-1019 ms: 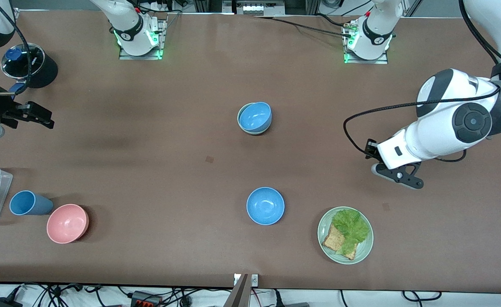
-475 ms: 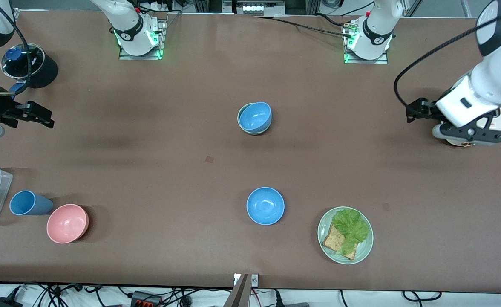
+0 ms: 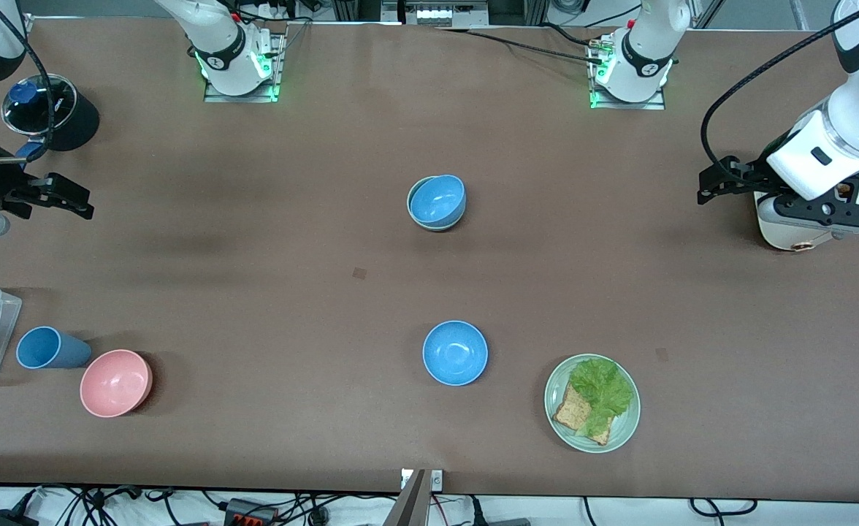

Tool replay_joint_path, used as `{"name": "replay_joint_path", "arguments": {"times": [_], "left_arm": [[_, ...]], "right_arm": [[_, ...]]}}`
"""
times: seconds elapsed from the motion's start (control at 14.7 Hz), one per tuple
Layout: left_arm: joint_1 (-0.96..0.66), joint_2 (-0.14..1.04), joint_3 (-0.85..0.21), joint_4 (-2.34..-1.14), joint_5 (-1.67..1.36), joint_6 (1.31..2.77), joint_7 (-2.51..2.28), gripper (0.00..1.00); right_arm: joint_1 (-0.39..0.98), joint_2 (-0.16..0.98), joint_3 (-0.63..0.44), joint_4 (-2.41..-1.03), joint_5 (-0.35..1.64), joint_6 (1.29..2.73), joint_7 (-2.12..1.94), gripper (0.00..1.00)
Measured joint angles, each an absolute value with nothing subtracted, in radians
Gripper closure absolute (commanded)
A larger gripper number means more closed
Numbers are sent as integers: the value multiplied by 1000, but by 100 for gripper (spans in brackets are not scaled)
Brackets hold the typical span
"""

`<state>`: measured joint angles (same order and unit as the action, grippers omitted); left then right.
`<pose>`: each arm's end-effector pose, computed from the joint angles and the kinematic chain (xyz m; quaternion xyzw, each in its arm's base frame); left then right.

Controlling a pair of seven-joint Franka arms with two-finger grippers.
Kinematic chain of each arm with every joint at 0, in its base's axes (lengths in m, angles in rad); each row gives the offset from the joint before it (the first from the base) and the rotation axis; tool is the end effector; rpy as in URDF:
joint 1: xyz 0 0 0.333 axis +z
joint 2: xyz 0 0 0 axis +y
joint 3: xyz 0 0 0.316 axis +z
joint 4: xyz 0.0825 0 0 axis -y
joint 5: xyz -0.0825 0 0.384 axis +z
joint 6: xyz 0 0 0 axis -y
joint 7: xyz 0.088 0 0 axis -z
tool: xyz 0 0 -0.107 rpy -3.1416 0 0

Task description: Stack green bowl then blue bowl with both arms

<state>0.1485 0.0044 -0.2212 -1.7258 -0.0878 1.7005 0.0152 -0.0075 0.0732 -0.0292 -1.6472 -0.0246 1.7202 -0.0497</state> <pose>0.5589 -0.0488 0.5600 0.9982 -0.0376 -0.0160 0.0435 0.5849 -0.0232 0.5595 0.9999 0.0084 -0.0007 0.0132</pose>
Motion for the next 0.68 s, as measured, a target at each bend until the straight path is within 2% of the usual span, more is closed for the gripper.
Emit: {"name": "replay_joint_path", "arguments": {"times": [0.68], "left_arm": [[143,-31,-208,-1774,-95,1704,16,0]], "right_arm": [[-7,73,-29,-1647,-25,1720,-50,0]]}}
